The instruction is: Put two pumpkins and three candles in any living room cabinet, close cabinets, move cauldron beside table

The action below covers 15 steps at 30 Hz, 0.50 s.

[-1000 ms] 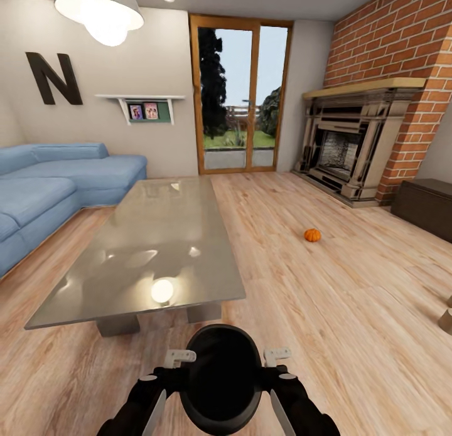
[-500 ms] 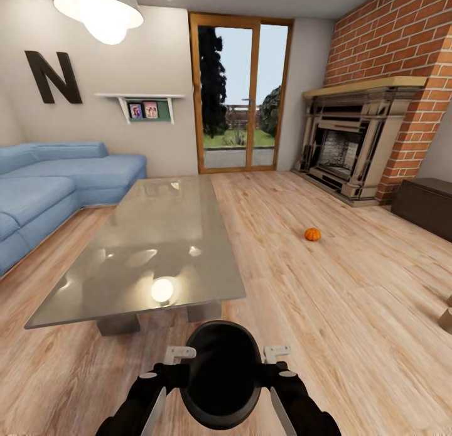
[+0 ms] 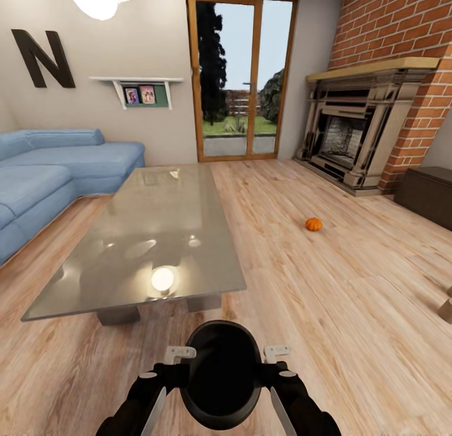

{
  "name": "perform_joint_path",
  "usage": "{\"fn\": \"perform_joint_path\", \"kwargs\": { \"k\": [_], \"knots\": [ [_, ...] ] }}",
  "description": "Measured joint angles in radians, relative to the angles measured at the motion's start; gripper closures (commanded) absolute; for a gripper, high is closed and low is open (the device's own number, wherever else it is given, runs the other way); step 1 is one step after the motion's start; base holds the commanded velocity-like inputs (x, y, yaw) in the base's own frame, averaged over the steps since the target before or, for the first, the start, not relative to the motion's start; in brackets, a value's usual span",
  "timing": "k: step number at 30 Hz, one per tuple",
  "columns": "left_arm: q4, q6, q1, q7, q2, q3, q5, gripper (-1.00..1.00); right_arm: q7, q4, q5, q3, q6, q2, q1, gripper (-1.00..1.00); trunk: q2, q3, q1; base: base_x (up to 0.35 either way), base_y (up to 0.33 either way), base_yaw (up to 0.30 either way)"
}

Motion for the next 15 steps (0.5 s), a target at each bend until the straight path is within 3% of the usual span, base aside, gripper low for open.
{"fn": "perform_joint_path", "kwargs": {
  "k": [6, 11, 15],
  "knots": [
    [-0.001, 0.0, 0.0, 0.0, -0.001, 0.001, -0.001, 1.0, 0.0, -0.001, 0.0, 0.0, 0.0, 0.0, 0.0, 1.0, 0.0, 0.0, 0.0, 0.0, 0.0, 0.0],
    [0.0, 0.0, 0.0, 0.0, 0.0, 0.0, -0.001, 1.0, -0.001, 0.0, -0.002, 0.001, 0.0, 0.0, 0.0, 1.0, -0.001, -0.019, 0.002, 0.0, 0.0, 0.001],
    [-0.001, 0.0, 0.0, 0.0, 0.0, 0.0, 0.0, 1.0, -0.001, 0.0, -0.001, 0.001, 0.0, 0.0, 0.0, 1.0, -0.001, -0.019, 0.002, 0.0, 0.0, 0.121]
  ]
}}
